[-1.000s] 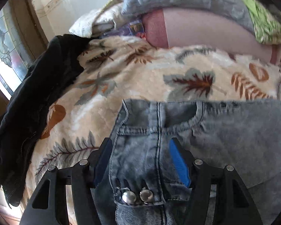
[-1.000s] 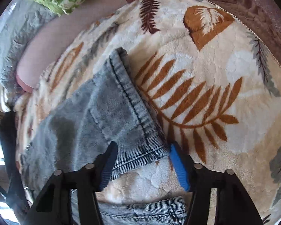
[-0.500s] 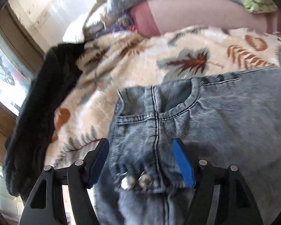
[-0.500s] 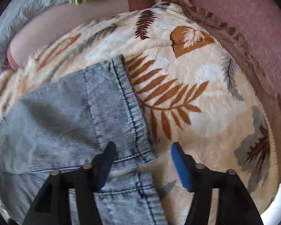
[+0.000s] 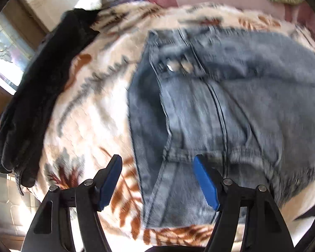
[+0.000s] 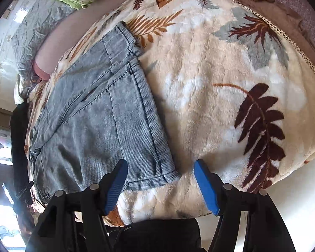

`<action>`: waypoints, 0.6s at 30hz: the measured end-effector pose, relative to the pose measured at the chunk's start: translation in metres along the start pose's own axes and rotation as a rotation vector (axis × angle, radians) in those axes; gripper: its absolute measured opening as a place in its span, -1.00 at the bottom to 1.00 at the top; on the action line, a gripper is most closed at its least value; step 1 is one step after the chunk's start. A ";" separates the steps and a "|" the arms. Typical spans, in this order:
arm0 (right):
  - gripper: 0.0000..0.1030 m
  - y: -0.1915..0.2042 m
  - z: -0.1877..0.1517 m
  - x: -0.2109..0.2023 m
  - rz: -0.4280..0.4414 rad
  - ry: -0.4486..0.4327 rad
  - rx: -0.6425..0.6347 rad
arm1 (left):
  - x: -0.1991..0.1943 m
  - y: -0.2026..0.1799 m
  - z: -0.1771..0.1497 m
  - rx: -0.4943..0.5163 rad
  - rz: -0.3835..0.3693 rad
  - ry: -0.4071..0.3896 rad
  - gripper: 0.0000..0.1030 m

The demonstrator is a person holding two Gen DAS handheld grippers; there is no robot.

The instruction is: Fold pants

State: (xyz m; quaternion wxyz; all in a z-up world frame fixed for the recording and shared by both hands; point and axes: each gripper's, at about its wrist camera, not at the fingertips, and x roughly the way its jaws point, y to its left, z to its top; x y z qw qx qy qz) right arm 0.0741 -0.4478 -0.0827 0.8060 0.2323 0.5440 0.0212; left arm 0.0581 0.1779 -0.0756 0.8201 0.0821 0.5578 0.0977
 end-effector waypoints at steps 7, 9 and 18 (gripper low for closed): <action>-0.55 0.043 -0.012 -0.006 -0.272 -0.061 -0.291 | 0.004 0.005 -0.009 -0.057 -0.042 0.009 0.40; -0.55 0.057 -0.014 -0.014 -0.364 -0.108 -0.388 | 0.002 0.005 -0.007 -0.045 -0.040 0.019 0.40; 0.18 0.051 -0.015 -0.014 -0.418 -0.109 -0.355 | -0.034 0.008 -0.005 -0.015 0.023 -0.048 0.39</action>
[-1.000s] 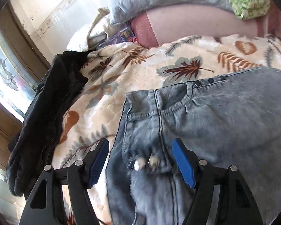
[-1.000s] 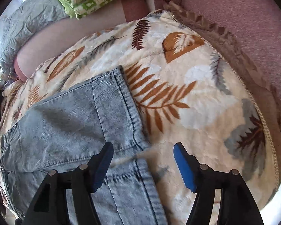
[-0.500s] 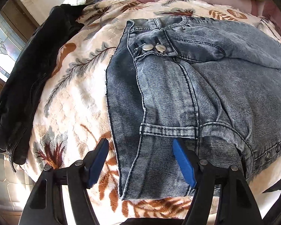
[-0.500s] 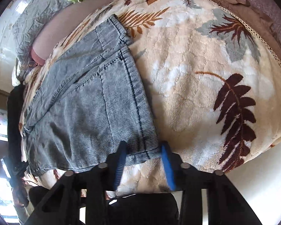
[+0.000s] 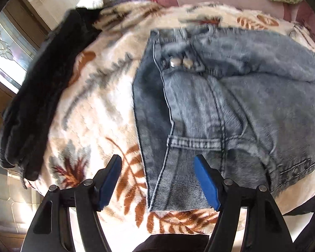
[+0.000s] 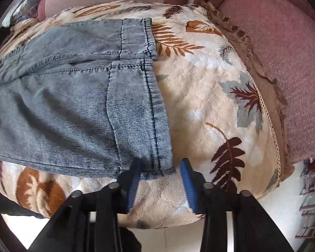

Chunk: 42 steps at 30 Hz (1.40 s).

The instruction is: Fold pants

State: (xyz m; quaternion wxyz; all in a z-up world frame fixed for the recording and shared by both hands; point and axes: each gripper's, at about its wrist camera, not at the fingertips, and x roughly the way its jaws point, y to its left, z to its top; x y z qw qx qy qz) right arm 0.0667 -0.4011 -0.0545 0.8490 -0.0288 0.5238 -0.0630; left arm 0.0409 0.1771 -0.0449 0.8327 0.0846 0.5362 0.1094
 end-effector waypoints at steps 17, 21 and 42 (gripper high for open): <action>0.31 0.006 0.047 0.022 0.492 -0.014 0.314 | 0.016 -0.028 0.002 -0.100 -0.214 0.050 0.65; 0.41 0.015 0.075 0.017 0.562 -0.067 0.292 | 0.008 -0.040 0.004 -0.065 -0.219 0.010 0.65; 0.64 0.028 0.139 0.018 0.375 -0.148 0.261 | 0.012 -0.025 0.041 -0.340 -0.304 0.000 0.66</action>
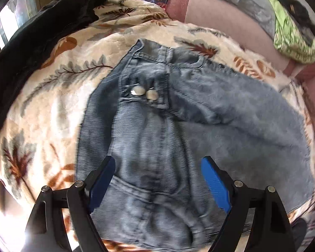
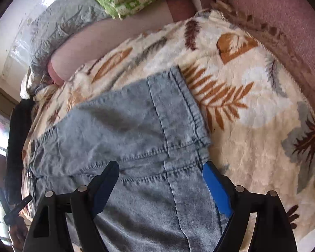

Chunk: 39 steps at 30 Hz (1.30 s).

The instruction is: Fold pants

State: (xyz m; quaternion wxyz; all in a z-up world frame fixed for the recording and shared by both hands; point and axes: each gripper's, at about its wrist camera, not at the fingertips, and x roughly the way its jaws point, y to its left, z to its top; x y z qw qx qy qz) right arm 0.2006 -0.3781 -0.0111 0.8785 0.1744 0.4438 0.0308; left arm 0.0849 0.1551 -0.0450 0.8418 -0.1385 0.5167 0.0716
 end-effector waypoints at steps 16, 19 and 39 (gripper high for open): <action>0.64 0.083 -0.055 -0.013 0.094 -0.375 -0.110 | -0.047 -0.046 -0.019 0.039 -0.024 -0.126 0.66; 0.64 0.075 -0.057 -0.017 0.141 -0.343 -0.104 | -0.048 -0.043 -0.014 0.035 -0.041 -0.141 0.66; 0.29 -0.036 0.128 0.101 0.068 0.141 0.095 | 0.081 0.023 0.170 -0.129 -0.061 -0.002 0.64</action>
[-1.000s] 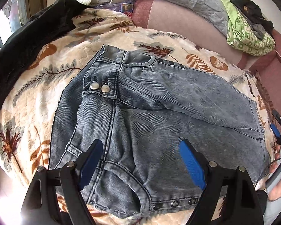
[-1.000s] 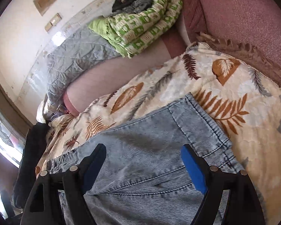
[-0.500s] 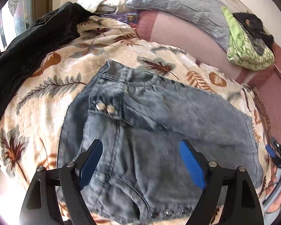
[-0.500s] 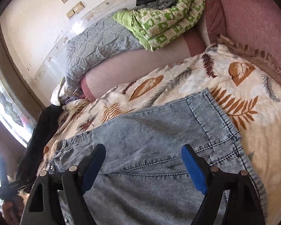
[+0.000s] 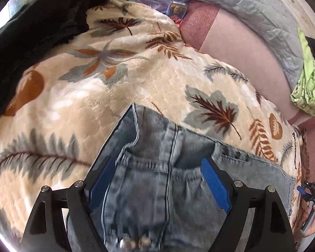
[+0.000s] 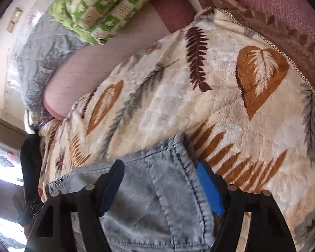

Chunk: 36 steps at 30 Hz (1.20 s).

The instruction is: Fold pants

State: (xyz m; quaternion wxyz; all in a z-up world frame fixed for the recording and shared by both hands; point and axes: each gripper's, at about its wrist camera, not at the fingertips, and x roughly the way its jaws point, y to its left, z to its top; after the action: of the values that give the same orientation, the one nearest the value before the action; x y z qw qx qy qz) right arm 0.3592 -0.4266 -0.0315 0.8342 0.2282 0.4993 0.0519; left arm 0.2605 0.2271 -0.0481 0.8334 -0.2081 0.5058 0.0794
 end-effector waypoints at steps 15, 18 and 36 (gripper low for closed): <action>-0.07 0.006 0.007 0.043 -0.124 0.037 -0.083 | 0.031 0.016 0.040 -0.074 0.008 -0.023 0.45; -0.09 0.008 0.009 0.043 -0.138 0.040 -0.094 | 0.041 0.015 0.043 -0.056 -0.002 0.034 -0.34; -0.67 0.040 -0.006 -0.043 -0.118 -0.110 -0.167 | -0.064 -0.010 0.019 0.132 -0.050 -0.152 -0.95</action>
State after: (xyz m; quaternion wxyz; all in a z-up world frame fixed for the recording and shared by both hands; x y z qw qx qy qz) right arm 0.3383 -0.4026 0.0176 0.8782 0.1304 0.4592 0.0315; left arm 0.2486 0.2311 0.0187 0.8830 -0.1588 0.4398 0.0406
